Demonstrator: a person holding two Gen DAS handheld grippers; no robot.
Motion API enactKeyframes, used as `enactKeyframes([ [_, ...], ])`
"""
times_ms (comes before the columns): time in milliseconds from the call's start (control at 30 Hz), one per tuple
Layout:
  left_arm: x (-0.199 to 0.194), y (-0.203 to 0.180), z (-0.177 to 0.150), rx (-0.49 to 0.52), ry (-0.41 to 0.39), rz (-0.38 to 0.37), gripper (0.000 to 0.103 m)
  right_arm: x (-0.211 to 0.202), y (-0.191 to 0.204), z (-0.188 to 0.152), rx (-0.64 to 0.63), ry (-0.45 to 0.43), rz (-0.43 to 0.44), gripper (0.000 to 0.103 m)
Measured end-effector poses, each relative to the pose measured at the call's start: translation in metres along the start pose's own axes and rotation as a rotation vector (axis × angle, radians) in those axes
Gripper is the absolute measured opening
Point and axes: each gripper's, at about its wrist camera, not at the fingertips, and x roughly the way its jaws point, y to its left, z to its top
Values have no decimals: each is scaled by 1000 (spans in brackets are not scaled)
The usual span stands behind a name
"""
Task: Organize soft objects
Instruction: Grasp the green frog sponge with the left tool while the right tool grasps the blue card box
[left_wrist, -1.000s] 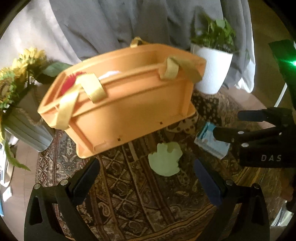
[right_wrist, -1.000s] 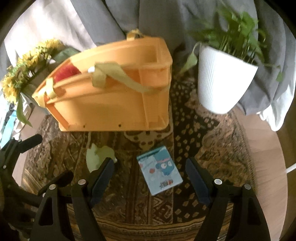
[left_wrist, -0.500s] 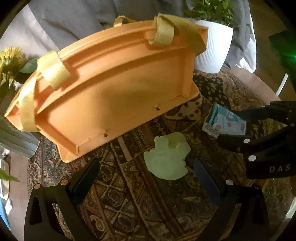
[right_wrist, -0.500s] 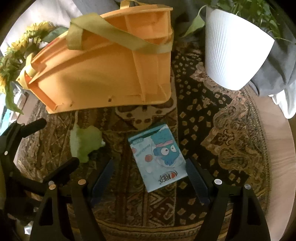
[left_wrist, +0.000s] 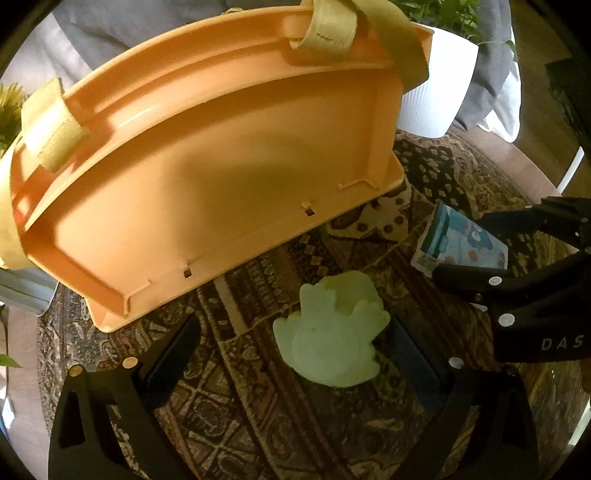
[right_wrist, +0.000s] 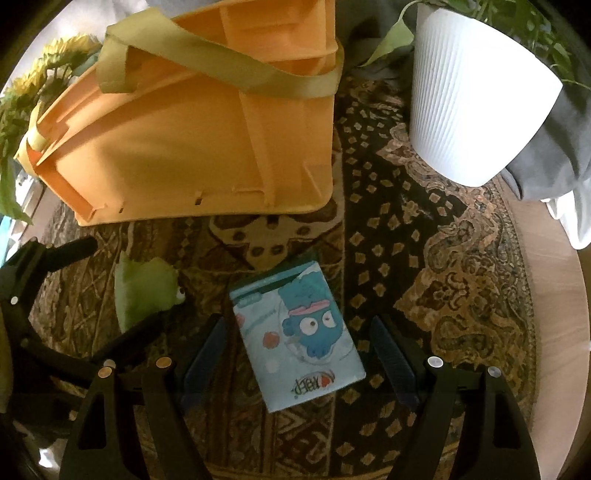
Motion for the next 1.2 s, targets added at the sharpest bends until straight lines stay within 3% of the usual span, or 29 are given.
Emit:
enactKeyframes([
  [100, 2, 1, 0, -18, 2, -28, 88, 2, -1, 1, 7, -7, 5, 77],
  [200, 2, 1, -1, -30, 4, -67, 72, 3, 0, 1, 8, -12, 14, 67],
  [267, 5, -2, -1, -33, 16, -77, 56, 10, -2, 4, 4, -15, 25, 64],
  [733, -32, 7, -9, -138, -18, -82, 54, -21, 3, -11, 51, -76, 38, 62],
  [1200, -106, 33, -6, -230, -170, -47, 54, -81, 26, 3, 34, -221, 73, 62],
])
